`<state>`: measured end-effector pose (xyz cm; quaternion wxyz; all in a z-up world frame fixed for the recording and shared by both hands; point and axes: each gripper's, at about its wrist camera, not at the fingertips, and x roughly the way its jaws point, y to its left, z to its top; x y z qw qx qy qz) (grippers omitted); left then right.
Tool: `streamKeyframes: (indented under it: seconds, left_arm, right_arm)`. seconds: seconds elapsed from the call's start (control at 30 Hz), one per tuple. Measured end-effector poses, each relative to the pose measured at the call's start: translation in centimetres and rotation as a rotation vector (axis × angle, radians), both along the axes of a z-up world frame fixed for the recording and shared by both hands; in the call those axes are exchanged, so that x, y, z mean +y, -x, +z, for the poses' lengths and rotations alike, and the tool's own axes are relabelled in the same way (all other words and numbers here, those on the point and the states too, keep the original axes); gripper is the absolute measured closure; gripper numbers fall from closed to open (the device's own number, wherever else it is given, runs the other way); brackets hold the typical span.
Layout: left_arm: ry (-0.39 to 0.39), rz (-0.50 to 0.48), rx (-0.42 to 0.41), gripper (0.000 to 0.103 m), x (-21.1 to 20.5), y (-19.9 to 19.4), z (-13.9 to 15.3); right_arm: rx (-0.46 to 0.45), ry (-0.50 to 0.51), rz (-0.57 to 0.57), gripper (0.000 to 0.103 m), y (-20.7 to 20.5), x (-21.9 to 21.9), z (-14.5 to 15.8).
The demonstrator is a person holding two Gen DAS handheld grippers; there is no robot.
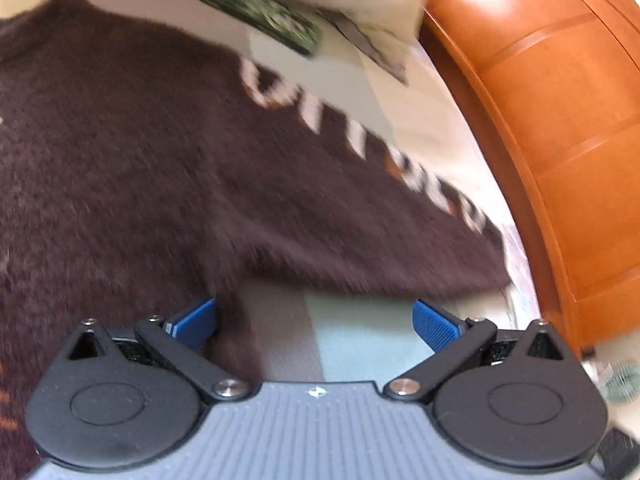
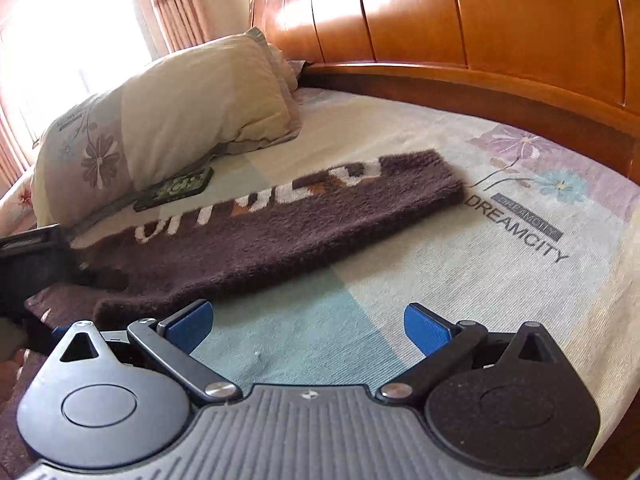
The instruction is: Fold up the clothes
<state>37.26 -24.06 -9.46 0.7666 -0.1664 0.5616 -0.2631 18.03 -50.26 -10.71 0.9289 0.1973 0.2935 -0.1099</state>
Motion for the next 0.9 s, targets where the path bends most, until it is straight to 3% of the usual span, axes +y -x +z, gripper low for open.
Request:
streamKeyframes:
  seconds: [0.1, 0.2, 0.33, 0.47, 0.73, 0.9]
  left_arm:
    - [0.033, -0.03, 0.047, 0.001, 1.4, 1.8, 0.6]
    - [0.011, -0.038, -0.03, 0.001, 3.5, 4.1, 3.2]
    - [-0.013, -0.018, -0.069, 0.001, 6.8, 6.6, 6.5]
    - [-0.11, 0.017, -0.147, 0.001, 10.4, 9.6, 7.7]
    - [-0.29, 0.085, -0.227, 0.001, 17.5, 15.2, 3.2]
    - [-0.324, 0.086, -0.244, 0.001, 20.6, 18.6, 0.6]
  right_arm:
    - [-0.005, -0.021, -0.003, 0.0, -0.2, -0.2, 0.1]
    - [-0.014, -0.036, 0.012, 0.0, -0.4, 0.1, 0.2]
    - [-0.016, -0.018, 0.052, 0.0, -0.5, 1.1, 0.3]
    - [-0.017, -0.027, 0.067, 0.0, -0.2, 1.3, 0.3]
    - [-0.025, -0.052, 0.137, 0.0, -0.1, 2.3, 0.0]
    - [-0.027, 0.006, 0.219, 0.0, -0.5, 4.7, 0.5]
